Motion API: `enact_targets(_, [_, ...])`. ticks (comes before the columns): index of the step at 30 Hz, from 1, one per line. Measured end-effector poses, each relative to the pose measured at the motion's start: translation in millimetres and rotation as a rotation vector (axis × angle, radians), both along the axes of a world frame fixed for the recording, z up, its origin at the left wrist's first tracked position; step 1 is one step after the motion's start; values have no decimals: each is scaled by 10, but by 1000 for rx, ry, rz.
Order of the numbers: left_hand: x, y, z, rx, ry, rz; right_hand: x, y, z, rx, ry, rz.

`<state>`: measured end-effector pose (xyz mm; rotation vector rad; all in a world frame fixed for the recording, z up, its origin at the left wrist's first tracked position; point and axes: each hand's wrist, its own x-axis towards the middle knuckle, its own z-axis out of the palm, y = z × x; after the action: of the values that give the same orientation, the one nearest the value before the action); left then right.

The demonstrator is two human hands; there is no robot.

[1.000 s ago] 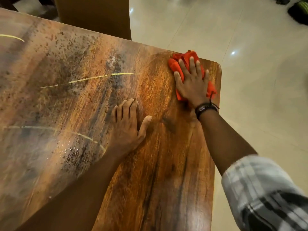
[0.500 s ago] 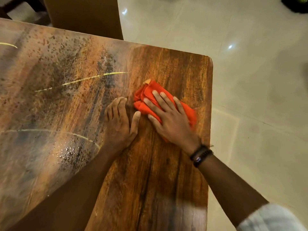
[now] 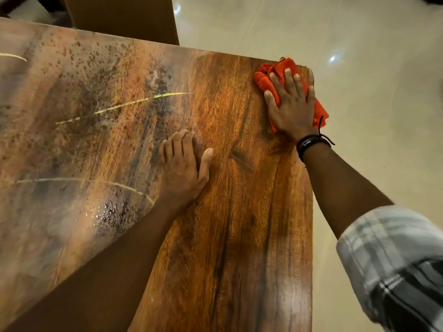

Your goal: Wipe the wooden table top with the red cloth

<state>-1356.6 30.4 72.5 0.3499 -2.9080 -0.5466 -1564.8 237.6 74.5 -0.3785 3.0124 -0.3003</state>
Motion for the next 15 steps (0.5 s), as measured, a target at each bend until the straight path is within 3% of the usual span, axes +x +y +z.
enact_targets(4, [27,4,-1,27,-4,-23,415,-14,-20,-18,-12,-22])
enact_targets(9, [193,7,109,116,96,-52,1661,-92,24,-31,-9,-5])
enact_targets(15, [1453,-340,205,47,78,-118,3447,-56,68,-14,7,-17])
